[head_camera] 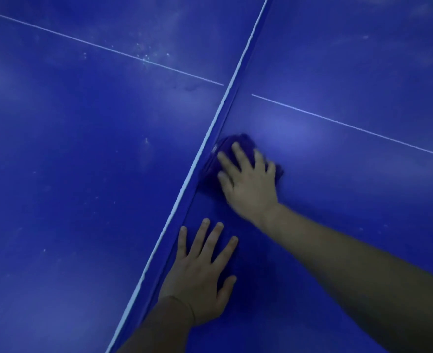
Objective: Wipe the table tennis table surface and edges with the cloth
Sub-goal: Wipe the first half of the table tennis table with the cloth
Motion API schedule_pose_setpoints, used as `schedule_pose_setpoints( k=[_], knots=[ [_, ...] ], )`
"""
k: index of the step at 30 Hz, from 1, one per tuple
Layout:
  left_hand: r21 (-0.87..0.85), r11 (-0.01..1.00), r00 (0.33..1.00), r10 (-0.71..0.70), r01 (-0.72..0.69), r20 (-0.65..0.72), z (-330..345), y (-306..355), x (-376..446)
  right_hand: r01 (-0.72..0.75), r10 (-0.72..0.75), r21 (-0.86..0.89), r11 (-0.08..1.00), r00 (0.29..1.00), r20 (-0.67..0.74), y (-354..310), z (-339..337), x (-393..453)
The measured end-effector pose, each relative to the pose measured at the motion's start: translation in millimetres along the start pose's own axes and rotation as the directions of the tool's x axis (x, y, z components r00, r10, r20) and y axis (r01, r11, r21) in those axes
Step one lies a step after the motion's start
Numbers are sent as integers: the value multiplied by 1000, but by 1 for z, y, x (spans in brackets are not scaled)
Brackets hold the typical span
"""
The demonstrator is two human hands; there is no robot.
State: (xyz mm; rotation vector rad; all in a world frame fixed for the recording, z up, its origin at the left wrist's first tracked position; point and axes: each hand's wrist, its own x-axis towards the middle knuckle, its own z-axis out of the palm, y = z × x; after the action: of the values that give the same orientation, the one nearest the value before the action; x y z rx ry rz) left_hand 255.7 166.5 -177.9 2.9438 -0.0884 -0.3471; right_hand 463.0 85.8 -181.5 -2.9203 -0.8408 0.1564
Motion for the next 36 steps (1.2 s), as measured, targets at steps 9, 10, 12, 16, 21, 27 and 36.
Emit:
schedule_pose_setpoints(
  k=[9, 10, 12, 16, 21, 27, 36],
  knots=[
    [-24, 1000, 1000, -2, 2, -23, 3, 0, -1, -123, 123, -1, 992, 990, 64, 49, -13, 85],
    [-24, 1000, 1000, -1, 1, -23, 4, 1, -1, -157, 156, 16, 987, 986, 58, 46, -12, 91],
    [-26, 1000, 1000, 1, -1, -11, 3, 1, -1, -180, 180, 32, 983, 984, 17, 35, -8, 79],
    [-15, 1000, 1000, -9, 9, 0, 3, 3, 1, -81, 81, 31, 996, 997, 0, 25, 2, 26],
    [-20, 1000, 1000, -14, 14, 23, 7, 2, 0, -142, 138, 52, 989, 988, 66, 36, -17, 80],
    [-8, 1000, 999, -10, 11, 46, 2, 2, 3, -105, 103, 31, 994, 994, 44, 27, -7, 34],
    [-56, 983, 975, -180, 173, -132, -23, 4, 125, -261, 256, 86, 961, 964, 69, 52, -16, 115]
  ],
)
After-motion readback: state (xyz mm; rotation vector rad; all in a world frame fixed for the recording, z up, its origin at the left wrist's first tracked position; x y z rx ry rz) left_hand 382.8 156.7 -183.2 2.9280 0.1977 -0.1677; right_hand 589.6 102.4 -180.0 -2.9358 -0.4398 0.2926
